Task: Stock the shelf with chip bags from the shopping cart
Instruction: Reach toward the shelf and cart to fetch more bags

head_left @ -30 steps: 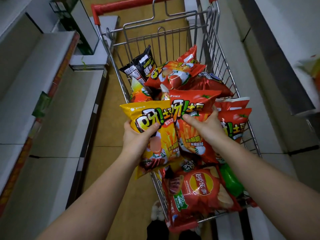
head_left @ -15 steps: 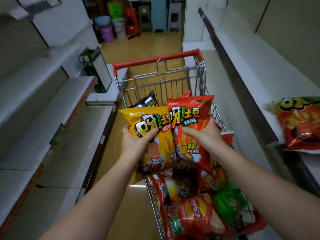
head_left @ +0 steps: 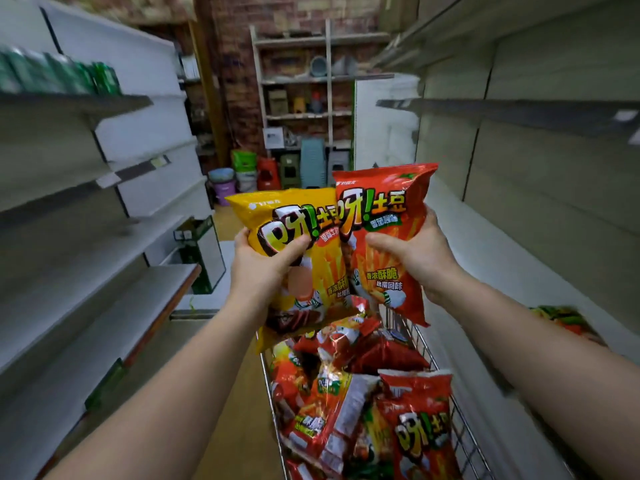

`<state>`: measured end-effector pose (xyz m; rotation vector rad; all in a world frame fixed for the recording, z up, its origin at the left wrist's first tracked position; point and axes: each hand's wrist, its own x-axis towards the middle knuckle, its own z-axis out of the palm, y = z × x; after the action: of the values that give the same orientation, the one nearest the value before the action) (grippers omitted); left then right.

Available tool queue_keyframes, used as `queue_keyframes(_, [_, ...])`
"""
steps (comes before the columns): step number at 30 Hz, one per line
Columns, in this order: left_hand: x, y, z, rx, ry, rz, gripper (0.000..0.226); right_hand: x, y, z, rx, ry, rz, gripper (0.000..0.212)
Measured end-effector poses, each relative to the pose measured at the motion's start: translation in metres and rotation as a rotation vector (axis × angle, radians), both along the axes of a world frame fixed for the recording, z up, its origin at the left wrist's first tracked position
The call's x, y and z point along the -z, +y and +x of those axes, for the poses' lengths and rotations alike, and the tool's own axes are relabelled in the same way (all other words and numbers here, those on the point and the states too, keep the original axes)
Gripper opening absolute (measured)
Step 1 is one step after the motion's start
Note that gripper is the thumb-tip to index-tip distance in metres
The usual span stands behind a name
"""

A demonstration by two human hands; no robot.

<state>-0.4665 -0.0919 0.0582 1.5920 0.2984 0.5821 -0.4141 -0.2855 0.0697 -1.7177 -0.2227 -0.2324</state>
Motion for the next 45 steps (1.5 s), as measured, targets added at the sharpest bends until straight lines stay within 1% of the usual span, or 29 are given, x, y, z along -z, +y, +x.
queue_keyframes(6, [-0.048,0.017,0.031,0.107,-0.093,0.075,0.093,-0.049,0.000,0.000,0.100,-0.074,0.024,0.081])
queue_keyframes(8, [-0.065,0.019,0.042,0.160,-0.129,0.100,0.090,-0.066,-0.001,-0.004,0.138,-0.099,0.043,0.077])
queue_keyframes(11, [-0.087,0.016,0.053,0.258,-0.193,0.111,0.082,-0.087,-0.005,-0.012,0.225,-0.146,0.046,0.083])
queue_keyframes(14, [-0.105,0.009,0.061,0.366,-0.238,0.103,0.077,-0.106,-0.015,-0.027,0.314,-0.193,0.037,0.084])
queue_keyframes(20, [-0.135,-0.030,0.060,0.609,-0.307,0.102,0.070,-0.132,-0.047,-0.075,0.471,-0.247,-0.014,0.086])
queue_keyframes(22, [-0.144,-0.048,0.051,0.687,-0.338,0.113,0.079,-0.140,-0.060,-0.097,0.532,-0.275,-0.032,0.085])
queue_keyframes(23, [-0.148,-0.058,0.045,0.722,-0.352,0.114,0.083,-0.144,-0.067,-0.109,0.565,-0.286,-0.038,0.085])
queue_keyframes(24, [-0.152,-0.068,0.038,0.751,-0.356,0.112,0.083,-0.149,-0.073,-0.123,0.596,-0.294,-0.041,0.084])
queue_keyframes(26, [-0.161,-0.089,0.023,0.799,-0.380,0.076,0.075,-0.156,-0.086,-0.152,0.657,-0.308,-0.038,0.081])
queue_keyframes(27, [-0.165,-0.099,0.014,0.819,-0.390,0.058,0.075,-0.160,-0.093,-0.168,0.688,-0.316,-0.036,0.079])
queue_keyframes(30, [-0.177,-0.129,-0.015,0.909,-0.406,0.024,0.096,-0.169,-0.112,-0.220,0.780,-0.316,-0.093,0.080])
queue_keyframes(32, [-0.182,-0.147,-0.039,0.975,-0.414,0.000,0.102,-0.176,-0.122,-0.258,0.852,-0.321,-0.142,0.079])
queue_keyframes(36, [-0.186,-0.182,-0.093,1.117,-0.405,-0.050,0.111,-0.184,-0.140,-0.333,0.957,-0.332,-0.158,0.074])
queue_keyframes(39, [-0.188,-0.206,-0.133,1.218,-0.408,-0.073,0.107,-0.188,-0.148,-0.385,1.019,-0.323,-0.187,0.074])
queue_keyframes(42, [-0.190,-0.228,-0.172,1.305,-0.419,-0.108,0.102,-0.190,-0.153,-0.435,1.080,-0.347,-0.230,0.068])
queue_keyframes(45, [-0.191,-0.251,-0.208,1.403,-0.434,-0.133,0.101,-0.188,-0.153,-0.484,1.174,-0.345,-0.244,0.073])
